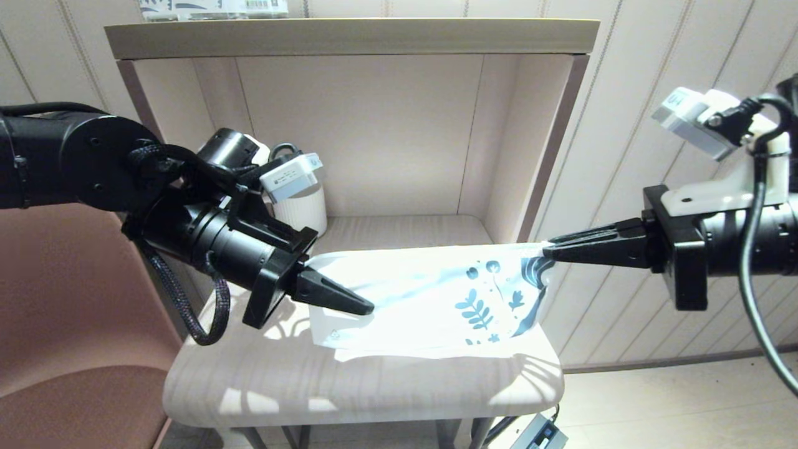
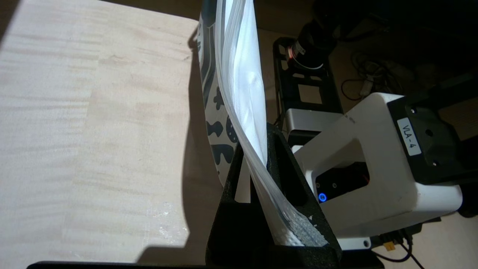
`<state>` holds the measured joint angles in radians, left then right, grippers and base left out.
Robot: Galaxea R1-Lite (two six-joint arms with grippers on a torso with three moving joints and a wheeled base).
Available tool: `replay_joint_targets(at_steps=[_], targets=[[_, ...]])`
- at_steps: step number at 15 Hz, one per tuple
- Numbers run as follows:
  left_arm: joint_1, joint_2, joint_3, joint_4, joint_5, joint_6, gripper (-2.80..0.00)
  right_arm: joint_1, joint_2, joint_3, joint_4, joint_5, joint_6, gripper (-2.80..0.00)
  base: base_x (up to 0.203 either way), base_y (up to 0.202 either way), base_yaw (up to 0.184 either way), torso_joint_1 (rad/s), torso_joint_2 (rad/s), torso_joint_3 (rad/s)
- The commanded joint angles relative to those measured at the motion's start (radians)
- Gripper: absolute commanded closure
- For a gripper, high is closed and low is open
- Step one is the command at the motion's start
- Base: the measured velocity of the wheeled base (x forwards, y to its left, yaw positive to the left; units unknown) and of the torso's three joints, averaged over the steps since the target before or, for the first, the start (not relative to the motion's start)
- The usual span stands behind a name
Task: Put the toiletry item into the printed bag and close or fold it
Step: Close the strorage bag and place it on the desk
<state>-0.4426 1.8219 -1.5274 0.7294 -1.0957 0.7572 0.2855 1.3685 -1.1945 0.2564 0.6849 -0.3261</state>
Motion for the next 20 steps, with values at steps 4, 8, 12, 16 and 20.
replay_joint_targets(at_steps=[4, 8, 12, 16, 20], targets=[[0.001, 0.015, 0.018, -0.048, -0.004, 0.000, 0.00, 0.009, 0.011, 0.001, 0.001, 0.002, -0.005, 0.00, 0.000, 0.000, 0.000, 0.000, 0.00, 0.000], [0.002, 0.039, 0.032, -0.096, -0.005, -0.006, 0.00, 0.023, 0.024, 0.004, 0.001, 0.005, -0.005, 0.00, 0.000, 0.000, 0.000, 0.000, 0.00, 0.000], [0.018, 0.043, 0.041, -0.119, -0.006, -0.007, 0.00, 0.029, 0.047, -0.004, -0.021, 0.005, -0.002, 0.00, 0.000, 0.000, 0.000, 0.000, 0.00, 0.000], [0.019, 0.034, 0.044, -0.117, -0.006, -0.006, 0.00, 0.031, 0.058, 0.037, -0.114, 0.005, 0.003, -2.80, 0.000, 0.000, 0.000, 0.000, 0.00, 0.000], [0.020, 0.028, 0.056, -0.131, -0.006, -0.004, 0.00, 0.045, 0.063, 0.042, -0.118, 0.011, -0.001, 0.00, 0.000, 0.000, 0.000, 0.000, 0.00, 0.000]])
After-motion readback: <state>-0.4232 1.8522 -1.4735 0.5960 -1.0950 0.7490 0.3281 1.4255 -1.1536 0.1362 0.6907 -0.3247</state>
